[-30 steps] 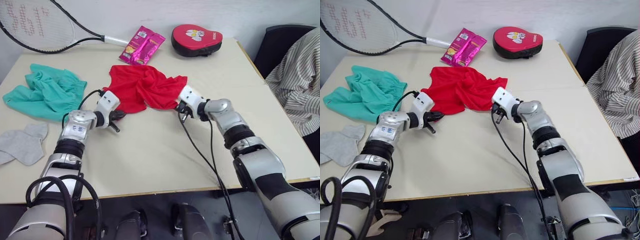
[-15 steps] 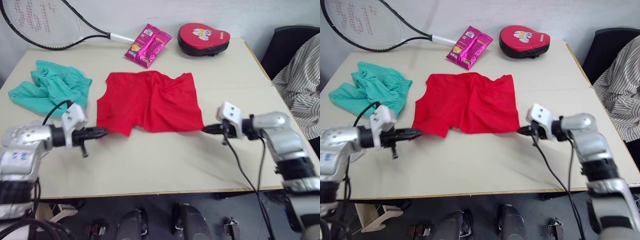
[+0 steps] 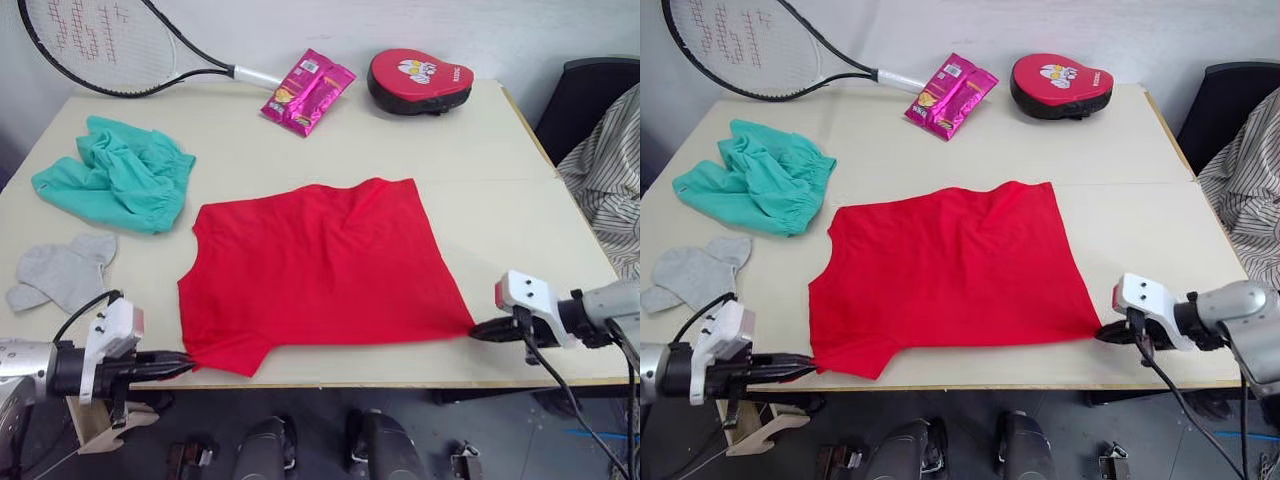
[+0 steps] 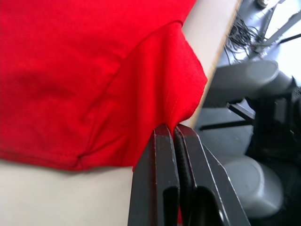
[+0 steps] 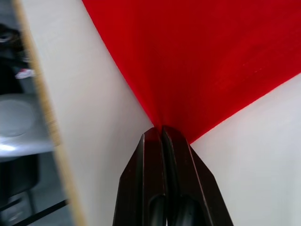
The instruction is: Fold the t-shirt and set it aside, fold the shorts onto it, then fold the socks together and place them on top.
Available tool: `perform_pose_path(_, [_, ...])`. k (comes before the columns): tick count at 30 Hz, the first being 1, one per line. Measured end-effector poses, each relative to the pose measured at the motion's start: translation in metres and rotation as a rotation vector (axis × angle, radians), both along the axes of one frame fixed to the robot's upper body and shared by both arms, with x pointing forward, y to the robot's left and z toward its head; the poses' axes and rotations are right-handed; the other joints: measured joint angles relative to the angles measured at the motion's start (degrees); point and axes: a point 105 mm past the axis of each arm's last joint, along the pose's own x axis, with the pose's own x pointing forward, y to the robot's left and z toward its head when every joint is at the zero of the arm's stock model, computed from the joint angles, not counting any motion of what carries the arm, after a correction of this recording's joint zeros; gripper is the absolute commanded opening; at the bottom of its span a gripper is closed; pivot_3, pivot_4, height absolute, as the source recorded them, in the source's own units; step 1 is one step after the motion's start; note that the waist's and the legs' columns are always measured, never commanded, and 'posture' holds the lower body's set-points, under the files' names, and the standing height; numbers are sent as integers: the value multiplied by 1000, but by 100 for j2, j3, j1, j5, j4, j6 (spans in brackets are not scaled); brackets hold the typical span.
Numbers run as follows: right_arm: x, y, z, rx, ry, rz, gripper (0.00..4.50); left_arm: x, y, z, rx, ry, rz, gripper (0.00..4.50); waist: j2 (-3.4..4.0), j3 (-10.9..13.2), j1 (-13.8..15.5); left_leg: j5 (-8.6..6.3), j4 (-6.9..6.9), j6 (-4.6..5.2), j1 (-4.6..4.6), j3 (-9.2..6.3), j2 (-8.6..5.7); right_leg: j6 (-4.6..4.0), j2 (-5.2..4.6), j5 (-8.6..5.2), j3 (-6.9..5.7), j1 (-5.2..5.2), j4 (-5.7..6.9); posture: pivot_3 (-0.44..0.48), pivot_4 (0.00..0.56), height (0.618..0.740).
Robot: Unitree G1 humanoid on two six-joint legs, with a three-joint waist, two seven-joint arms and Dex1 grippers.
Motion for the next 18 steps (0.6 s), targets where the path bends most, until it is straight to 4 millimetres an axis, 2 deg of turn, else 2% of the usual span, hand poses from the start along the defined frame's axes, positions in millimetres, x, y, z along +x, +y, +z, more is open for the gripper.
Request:
perform_pose_path(2, [-6, 0, 0, 6, 42, 3, 0, -1, 0, 2, 0, 28, -7, 13, 0, 0, -3, -1, 3, 1, 0, 0, 0, -1, 0, 0, 0, 0, 0, 0, 150, 740])
perform_pose_path(4, [-1, 2, 3, 27, 23, -2, 0, 14, -4, 13, -4, -36, -15, 13, 1, 0, 6, -1, 6, 1, 2, 0, 1, -2, 0, 0, 0, 3, -2, 0, 150, 740])
perform_pose_path(6, [20, 12, 16, 88, -92, 1, 0, 47, -11, 33, -24, -205, 2, 13, 2, 1, 21, 5, 7, 4, -1, -1, 3, -10, 2, 7, -1, 5, -12, 0, 150, 740])
perform_pose_path(9, [59, 22, 45, 190, -288, -23, 0, 108, -20, 66, -61, -464, 111, 13, 2, 1, 38, 23, 8, 8, 0, 0, 0, 3, 6, 37, -4, 12, -12, 0, 150, 740])
perform_pose_path(11, [96, 28, 77, 247, -472, -69, 0, 155, -23, 91, -65, -635, 214, 13, -2, 5, 50, 64, 13, 7, -8, 14, -4, 14, 14, 45, -3, 7, -8, 0, 150, 740])
perform_pose_path(13, [127, 35, 119, 286, -665, -113, 0, 189, -23, 125, -52, -809, 304, 13, -10, 7, 21, 74, 17, 8, -25, 29, -8, 17, 13, 48, 6, -20, 10, 0, 150, 740])
perform_pose_path(15, [147, 38, 151, 319, -804, -159, 0, 210, -19, 156, -60, -948, 390, 13, -13, 9, -16, 80, 16, 12, -41, 44, -7, 18, 17, 47, 3, -34, 24, 0, 150, 740])
perform_pose_path(16, [158, 40, 175, 349, -900, -196, 0, 221, -17, 183, -90, -1052, 454, 13, -22, 15, -32, 82, 21, 15, -61, 47, -6, 22, 19, 49, 3, -53, 23, 0, 150, 740])
perform_pose_path(18, [166, 41, 222, 401, -1088, -244, 0, 227, -15, 238, -163, -1242, 550, 13, -26, 17, -40, 80, 31, 21, -105, 59, -7, 30, 19, 53, 2, -100, 25, 0, 150, 740])
